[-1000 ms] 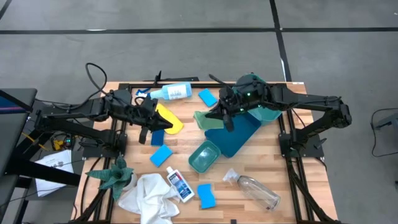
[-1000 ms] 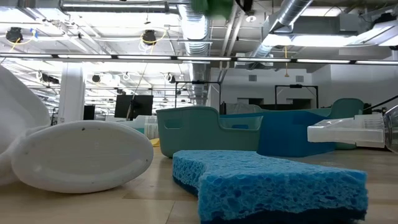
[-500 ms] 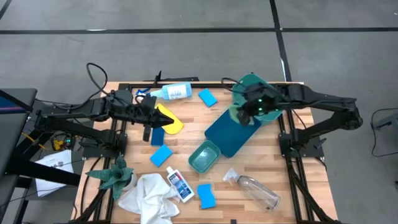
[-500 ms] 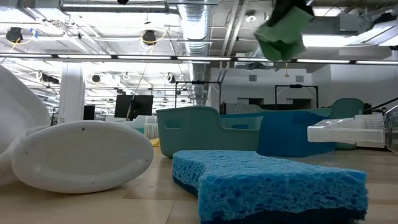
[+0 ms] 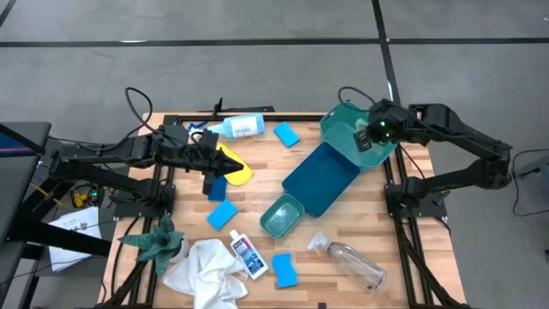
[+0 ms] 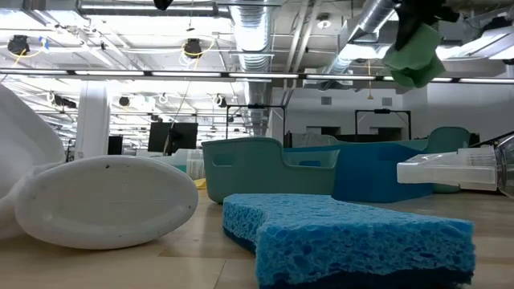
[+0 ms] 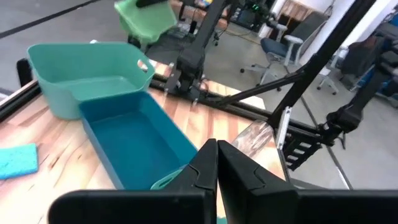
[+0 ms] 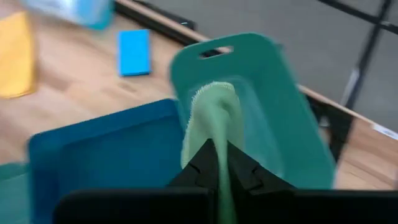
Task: Pick & Place Kitchen Items
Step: Put the green microfiber cloth into the top green bin
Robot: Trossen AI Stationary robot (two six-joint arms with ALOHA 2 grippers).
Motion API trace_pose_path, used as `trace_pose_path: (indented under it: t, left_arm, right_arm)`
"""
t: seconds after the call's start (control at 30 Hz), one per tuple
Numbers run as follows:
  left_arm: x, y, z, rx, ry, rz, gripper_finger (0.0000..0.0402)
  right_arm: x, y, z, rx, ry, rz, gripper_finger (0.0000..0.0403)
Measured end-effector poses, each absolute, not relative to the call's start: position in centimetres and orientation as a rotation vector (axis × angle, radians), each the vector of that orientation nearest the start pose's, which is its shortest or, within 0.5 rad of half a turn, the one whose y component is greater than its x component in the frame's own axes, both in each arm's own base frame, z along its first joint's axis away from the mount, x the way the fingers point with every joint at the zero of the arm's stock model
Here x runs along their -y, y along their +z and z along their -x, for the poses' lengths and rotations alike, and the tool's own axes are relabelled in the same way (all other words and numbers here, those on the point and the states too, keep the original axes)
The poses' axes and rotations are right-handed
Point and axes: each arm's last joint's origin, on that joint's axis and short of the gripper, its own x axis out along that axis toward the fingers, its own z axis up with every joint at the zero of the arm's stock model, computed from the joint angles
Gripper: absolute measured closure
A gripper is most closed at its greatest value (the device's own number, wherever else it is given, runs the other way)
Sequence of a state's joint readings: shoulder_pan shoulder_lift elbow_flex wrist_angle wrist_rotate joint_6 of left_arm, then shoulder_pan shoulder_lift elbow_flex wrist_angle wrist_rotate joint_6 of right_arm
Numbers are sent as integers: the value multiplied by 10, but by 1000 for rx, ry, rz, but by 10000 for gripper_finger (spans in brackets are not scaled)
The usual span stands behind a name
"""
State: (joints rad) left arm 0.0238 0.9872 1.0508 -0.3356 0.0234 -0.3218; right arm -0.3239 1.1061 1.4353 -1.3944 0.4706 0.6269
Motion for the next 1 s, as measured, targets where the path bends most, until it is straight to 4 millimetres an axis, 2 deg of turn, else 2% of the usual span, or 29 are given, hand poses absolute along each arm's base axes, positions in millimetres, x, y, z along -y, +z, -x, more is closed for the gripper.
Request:
trace_pose_path:
  t: [0.23,0.57,0.73,1.0]
  left_arm:
    - [-5,370,-216,-279,79,322,397]
    - [-6,362,-225,-311,84,322,399]
    - [-6,362,-227,-312,84,321,396]
    - [-6,362,-227,-311,82,319,399]
  right_arm:
    - [80,389,-150,-863,-1086,-438,403]
    - [104,370,-177,-1047,-1058,-321,403]
    - [116,363,-184,-1095,-1038,-278,403]
    - [132,356,-188,-1112,-1006,-342,403]
